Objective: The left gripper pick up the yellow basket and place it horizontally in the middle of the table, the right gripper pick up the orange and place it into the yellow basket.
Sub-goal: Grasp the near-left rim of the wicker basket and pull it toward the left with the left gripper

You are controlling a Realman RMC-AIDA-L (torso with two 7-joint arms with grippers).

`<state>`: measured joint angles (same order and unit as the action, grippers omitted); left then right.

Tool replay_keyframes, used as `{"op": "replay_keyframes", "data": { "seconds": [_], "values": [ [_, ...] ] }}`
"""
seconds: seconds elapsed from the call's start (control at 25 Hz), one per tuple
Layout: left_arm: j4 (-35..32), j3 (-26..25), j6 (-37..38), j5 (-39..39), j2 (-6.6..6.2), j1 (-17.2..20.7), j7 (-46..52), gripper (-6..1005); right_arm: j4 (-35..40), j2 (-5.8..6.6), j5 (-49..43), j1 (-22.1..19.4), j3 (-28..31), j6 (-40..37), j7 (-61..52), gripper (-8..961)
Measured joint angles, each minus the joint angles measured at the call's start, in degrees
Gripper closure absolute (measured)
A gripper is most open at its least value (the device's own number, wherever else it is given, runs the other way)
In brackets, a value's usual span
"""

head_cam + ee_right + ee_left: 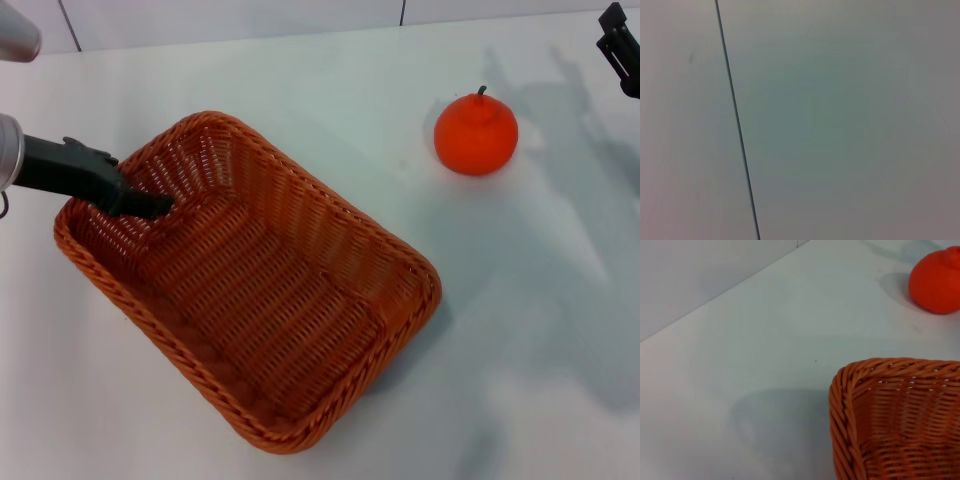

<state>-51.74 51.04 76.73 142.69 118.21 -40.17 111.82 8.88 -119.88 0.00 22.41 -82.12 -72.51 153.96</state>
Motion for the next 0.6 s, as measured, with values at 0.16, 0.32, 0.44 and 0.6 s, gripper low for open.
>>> {"op": "replay_keyframes", "data": {
  "seconds": [0.16, 0.32, 0.44, 0.6],
  "values": [
    [0.21, 0.01, -0.25, 1.88, 0.24, -0.11, 0.05, 231, 0.00, 0.00, 0.00, -0.05, 0.12, 0.00, -0.21, 13],
    [0.03, 0.09, -0.24, 4.69, 1.00, -0.33, 0.46, 344, 0.00, 0.00, 0.00, -0.07, 0.23, 0.01, -0.23, 13],
    [-0.07, -0.04, -0.18, 5.06, 1.15, -0.36, 0.50, 542, 0.00, 0.00, 0.00, -0.09, 0.27, 0.01, -0.24, 13],
    [-1.45, -0.33, -0.08, 5.21, 1.43, -0.07, 0.88, 650, 0.00, 0.00, 0.00, -0.15, 0.33, 0.01, -0.25, 13]
  ]
}}
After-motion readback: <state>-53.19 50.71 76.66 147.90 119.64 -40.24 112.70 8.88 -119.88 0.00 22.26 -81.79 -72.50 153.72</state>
